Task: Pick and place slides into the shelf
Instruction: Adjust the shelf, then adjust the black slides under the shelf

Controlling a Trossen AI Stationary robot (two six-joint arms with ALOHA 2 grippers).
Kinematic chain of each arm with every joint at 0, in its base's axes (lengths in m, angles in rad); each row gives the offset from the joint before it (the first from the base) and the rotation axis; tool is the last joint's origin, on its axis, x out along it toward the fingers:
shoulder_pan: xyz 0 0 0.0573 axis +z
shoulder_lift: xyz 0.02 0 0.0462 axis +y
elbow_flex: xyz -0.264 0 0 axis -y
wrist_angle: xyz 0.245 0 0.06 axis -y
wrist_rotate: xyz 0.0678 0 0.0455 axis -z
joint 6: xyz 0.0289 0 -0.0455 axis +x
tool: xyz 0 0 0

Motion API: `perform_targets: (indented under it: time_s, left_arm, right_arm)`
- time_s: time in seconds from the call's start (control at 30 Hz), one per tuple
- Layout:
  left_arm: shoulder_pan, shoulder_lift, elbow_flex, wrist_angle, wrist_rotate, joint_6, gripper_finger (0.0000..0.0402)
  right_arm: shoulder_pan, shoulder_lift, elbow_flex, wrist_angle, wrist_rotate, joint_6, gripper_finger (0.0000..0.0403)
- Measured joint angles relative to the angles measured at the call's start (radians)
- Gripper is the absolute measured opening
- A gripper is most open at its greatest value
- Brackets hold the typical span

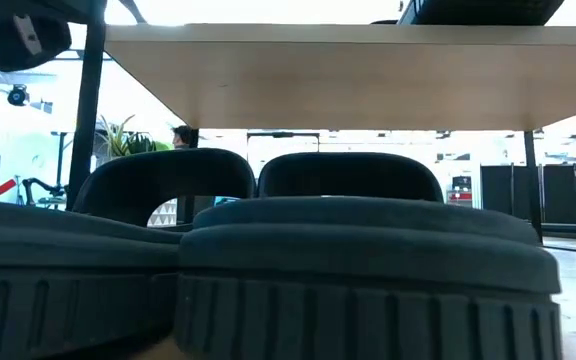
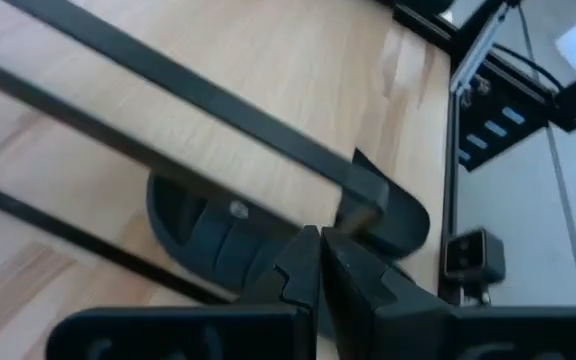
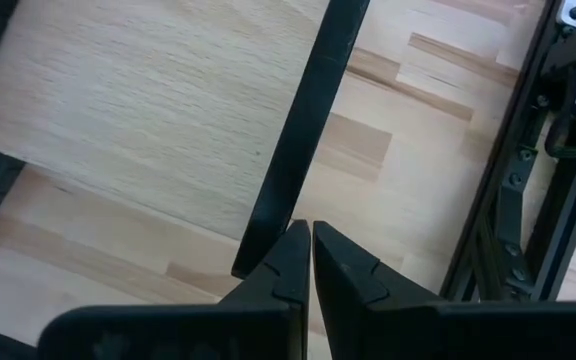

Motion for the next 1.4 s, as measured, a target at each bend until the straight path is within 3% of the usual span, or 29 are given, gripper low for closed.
perform_targets:
  time_s: [0.43, 0.57, 0.7, 0.9, 1.2, 1.4]
  left_arm:
    - [-0.121, -0.187, 0.0, -0.358, -0.056, -0.196, 0.0]
    - [-0.2, -0.22, 0.0, -0.395, -0.054, -0.283, 0.0]
    - [-0.27, -0.227, 0.0, -0.275, -0.054, -0.278, 0.0]
    - [-0.304, -0.202, 0.0, -0.049, -0.077, -0.126, 0.0]
    - [-0.304, -0.233, 0.0, 0.201, -0.255, 0.212, 0.0]
    - [-0.264, -0.27, 0.0, 0.286, -0.322, 0.376, 0.0]
  right_arm:
    - [0.028, -0.012, 0.016, 0.001, -0.012, -0.016, 0.0011]
    - [0.054, -0.015, 0.015, 0.0, -0.016, 0.001, 0.0011]
    - [0.064, -0.019, 0.054, 0.002, 0.004, -0.026, 0.0011]
    - [0.063, -0.066, 0.162, 0.02, 0.051, -0.125, 0.0011]
    - [0.037, -0.13, 0.207, 0.019, 0.488, -0.134, 0.0011]
    - [-0.054, -0.125, 0.189, 0.075, 0.508, -0.218, 0.0011]
